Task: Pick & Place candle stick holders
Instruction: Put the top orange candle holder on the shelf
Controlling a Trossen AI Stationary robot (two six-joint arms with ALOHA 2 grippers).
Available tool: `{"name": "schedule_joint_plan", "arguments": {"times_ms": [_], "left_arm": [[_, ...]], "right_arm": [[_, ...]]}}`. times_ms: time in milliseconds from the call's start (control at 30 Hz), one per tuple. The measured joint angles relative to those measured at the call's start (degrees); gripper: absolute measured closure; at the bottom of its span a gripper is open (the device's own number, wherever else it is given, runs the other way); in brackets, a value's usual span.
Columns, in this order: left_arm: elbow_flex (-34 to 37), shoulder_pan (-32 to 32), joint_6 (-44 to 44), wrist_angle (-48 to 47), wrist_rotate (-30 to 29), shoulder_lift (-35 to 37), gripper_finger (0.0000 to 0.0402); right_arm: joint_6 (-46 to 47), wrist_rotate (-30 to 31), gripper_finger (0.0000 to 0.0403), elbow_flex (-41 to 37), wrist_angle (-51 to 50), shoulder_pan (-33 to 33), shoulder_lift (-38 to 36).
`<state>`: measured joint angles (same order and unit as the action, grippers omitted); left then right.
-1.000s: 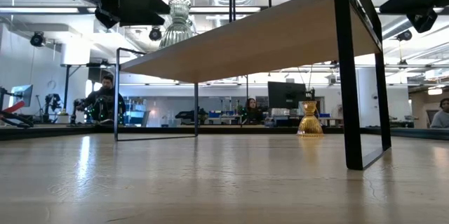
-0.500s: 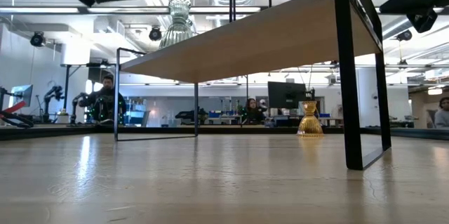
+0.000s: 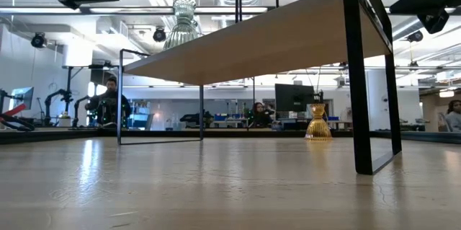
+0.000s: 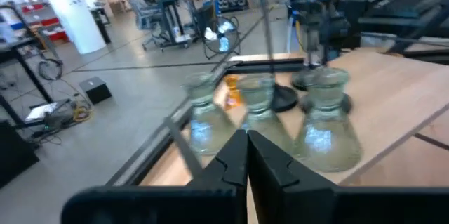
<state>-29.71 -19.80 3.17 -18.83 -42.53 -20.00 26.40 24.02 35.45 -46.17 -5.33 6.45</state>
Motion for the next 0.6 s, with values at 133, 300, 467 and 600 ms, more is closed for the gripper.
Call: {"name": "schedule_joint_plan", "arguments": {"times_ms": [133,300,467,600], "left_arm": [[2.5,3.5,6.1,-1.2,3.0,5.2,0.0397],[4.4,10.1,11.8,-3.8,9.5,11.1,0.0399],[4.9,13.5,11.6,-6.4,14.1,15.1,0.0400],[5.6,15.3,11.8,-6.2,16.2,17.2,0.0400]], "right_arm": [[0.0,0.0,0.0394,0.0,0.0,0.0,0.0],[0.0,0.0,0.0394,0.0,0.0,0.0,0.0],[0.0,0.0,0.0394,0.0,0.0,0.0,0.0],[0.0,0.0,0.0394,0.0,0.0,0.0,0.0]]}}
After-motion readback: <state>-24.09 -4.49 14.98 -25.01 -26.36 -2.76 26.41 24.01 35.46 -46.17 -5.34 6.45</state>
